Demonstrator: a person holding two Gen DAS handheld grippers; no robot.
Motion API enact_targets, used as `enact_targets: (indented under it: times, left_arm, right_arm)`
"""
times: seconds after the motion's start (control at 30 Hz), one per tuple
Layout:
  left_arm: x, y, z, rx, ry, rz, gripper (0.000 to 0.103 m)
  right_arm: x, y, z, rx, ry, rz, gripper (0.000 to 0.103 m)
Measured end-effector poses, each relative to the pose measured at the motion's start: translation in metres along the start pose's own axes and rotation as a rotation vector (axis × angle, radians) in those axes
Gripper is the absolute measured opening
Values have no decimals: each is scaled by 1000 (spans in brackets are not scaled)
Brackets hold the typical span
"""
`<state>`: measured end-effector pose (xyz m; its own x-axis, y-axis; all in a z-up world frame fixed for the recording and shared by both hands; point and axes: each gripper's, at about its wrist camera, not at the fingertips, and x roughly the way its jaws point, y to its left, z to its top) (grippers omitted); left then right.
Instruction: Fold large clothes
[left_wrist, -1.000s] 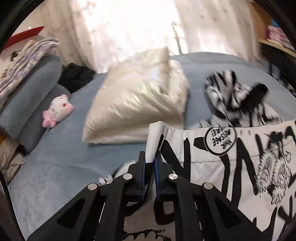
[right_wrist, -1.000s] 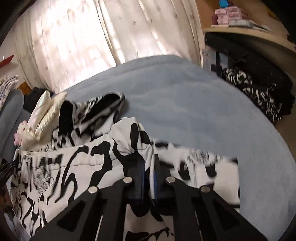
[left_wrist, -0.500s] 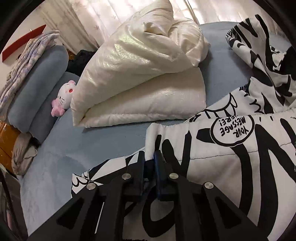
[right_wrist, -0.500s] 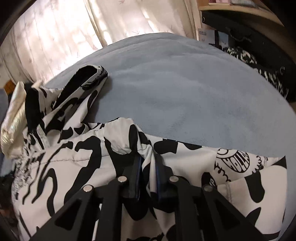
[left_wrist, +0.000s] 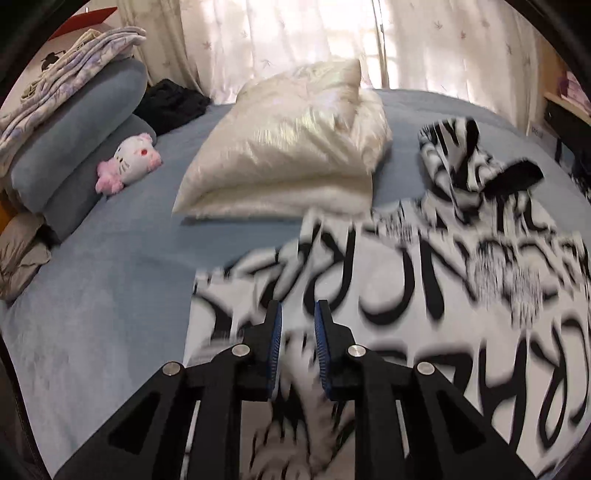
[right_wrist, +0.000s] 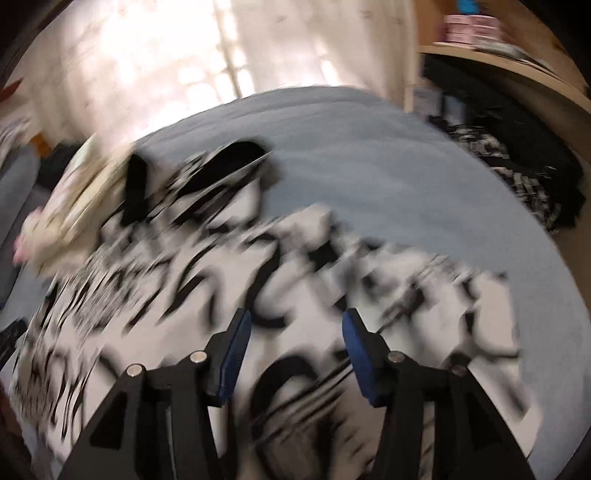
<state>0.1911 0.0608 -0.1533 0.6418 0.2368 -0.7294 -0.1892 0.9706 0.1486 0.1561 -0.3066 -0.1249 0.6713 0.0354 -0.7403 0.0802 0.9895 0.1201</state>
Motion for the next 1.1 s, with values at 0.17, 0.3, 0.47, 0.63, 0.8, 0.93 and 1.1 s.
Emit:
enact_targets:
  times: [0.17, 0.3, 0.47, 0.63, 0.8, 0.93, 1.1]
  left_arm:
    - [29, 21, -28, 29, 51, 162, 16]
    - [52, 59, -32, -52, 92, 217, 17]
    - [62, 92, -35, -151, 149, 224, 17]
    - [66, 95, -39, -174, 158, 199, 17]
    - [67, 94, -39, -170, 163, 198, 17]
    - [68, 97, -37, -165, 165, 199, 17]
    - [66, 102, -36, -177, 171, 172, 18]
  right_arm:
    - [14, 12, -35, -90, 71, -33, 51]
    - [8, -35, -38, -26, 53, -144, 49]
    - [-17, -97, -40, 75, 23, -252, 0]
    - [-24, -109, -46, 102, 4, -275, 0]
    - [-17, -113, -51, 156, 8, -253, 0]
    - [-20, -118, -56, 180, 7, -231, 0]
    - [-17, -112, -55, 150, 10, -260, 0]
